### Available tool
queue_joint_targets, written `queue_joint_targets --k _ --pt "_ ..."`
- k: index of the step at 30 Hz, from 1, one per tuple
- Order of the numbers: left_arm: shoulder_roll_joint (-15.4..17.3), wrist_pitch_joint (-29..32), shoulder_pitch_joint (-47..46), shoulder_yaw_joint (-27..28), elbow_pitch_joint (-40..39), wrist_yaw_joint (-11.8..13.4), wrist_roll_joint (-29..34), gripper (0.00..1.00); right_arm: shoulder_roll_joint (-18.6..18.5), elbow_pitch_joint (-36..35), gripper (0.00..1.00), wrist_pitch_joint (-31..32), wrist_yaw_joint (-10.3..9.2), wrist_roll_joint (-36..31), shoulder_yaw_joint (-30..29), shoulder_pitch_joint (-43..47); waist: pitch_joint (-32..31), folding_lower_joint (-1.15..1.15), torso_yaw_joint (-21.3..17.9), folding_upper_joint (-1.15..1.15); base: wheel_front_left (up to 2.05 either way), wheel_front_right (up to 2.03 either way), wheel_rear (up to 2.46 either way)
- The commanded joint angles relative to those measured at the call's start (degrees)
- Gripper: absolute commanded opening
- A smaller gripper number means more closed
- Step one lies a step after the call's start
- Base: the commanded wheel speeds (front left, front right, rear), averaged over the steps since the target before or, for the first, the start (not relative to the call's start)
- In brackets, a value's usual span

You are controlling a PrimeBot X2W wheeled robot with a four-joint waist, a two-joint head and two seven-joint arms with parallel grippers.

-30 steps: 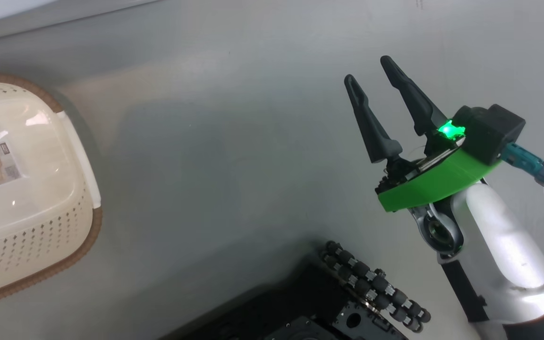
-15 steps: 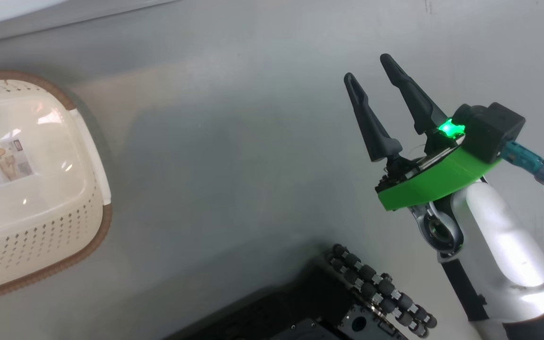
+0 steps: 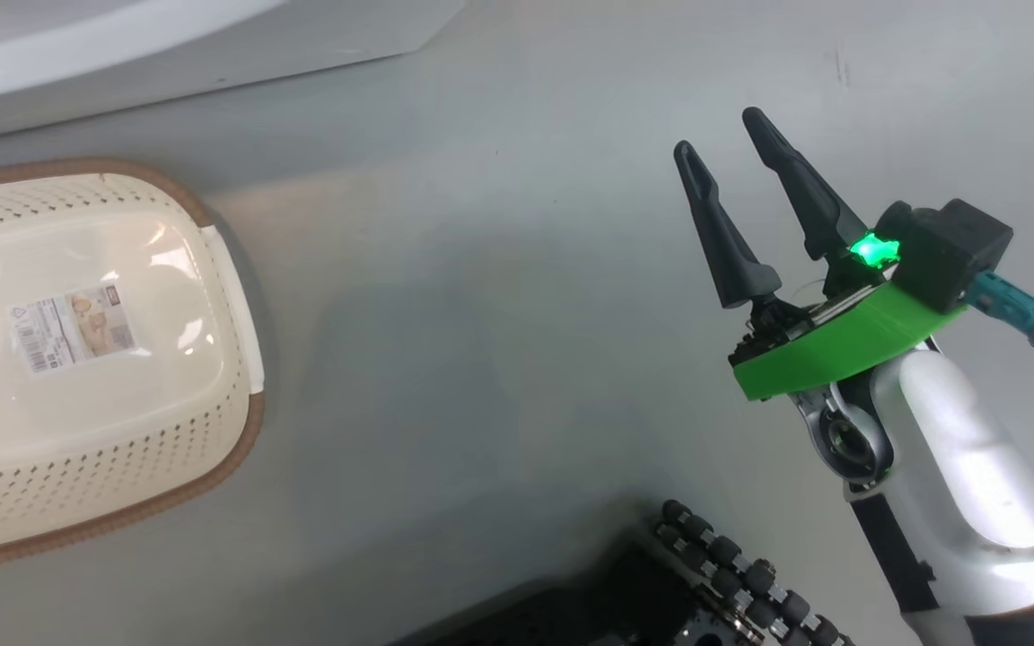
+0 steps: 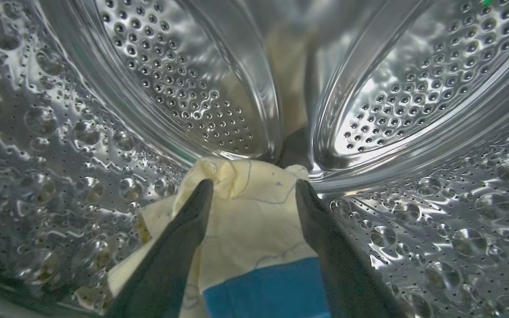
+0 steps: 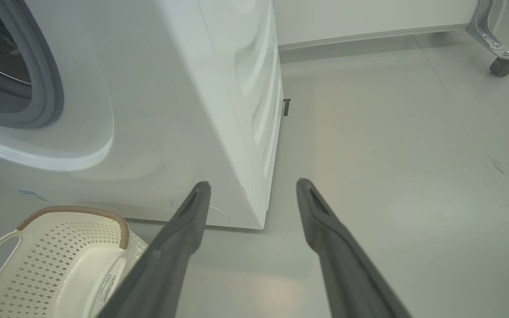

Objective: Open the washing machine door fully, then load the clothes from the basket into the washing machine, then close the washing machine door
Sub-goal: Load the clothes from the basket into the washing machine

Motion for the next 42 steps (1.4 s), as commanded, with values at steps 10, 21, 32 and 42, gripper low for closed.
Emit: queue_joint_targets --k 10,21,32,42 --pt "-2.0 1.1 9.3 -1.2 -0.6 -2.6 -2.0 1.00 -2.0 -0.6 1.00 -0.4 0.57 -0.8 -1.4 4.8 -6.9 0.00 3.7 0.00 0.00 0.00 0.00" --pt "-5.5 -3.0 21.3 -2.6 -0.5 -6.2 -3.4 1.00 -3.5 0.0 1.00 -0.4 0.57 -1.1 -3.3 7.1 -13.7 0.00 7.4 0.00 0.00 0.00 0.00" --pt "-8.2 -5.1 33.1 -3.6 -6.5 -8.4 -5.3 1.00 -4.8 0.3 1.00 -0.4 0.57 -1.2 -5.0 9.4 -18.7 0.00 10.8 0.00 0.00 0.00 0.00" --pt "-6.7 -5.2 51.9 -2.1 -25.3 -9.0 -8.0 1.00 -6.1 1.5 1.00 -0.4 0.57 -1.0 -6.4 10.7 -22.6 0.00 13.7 0.00 0.00 0.00 0.00"
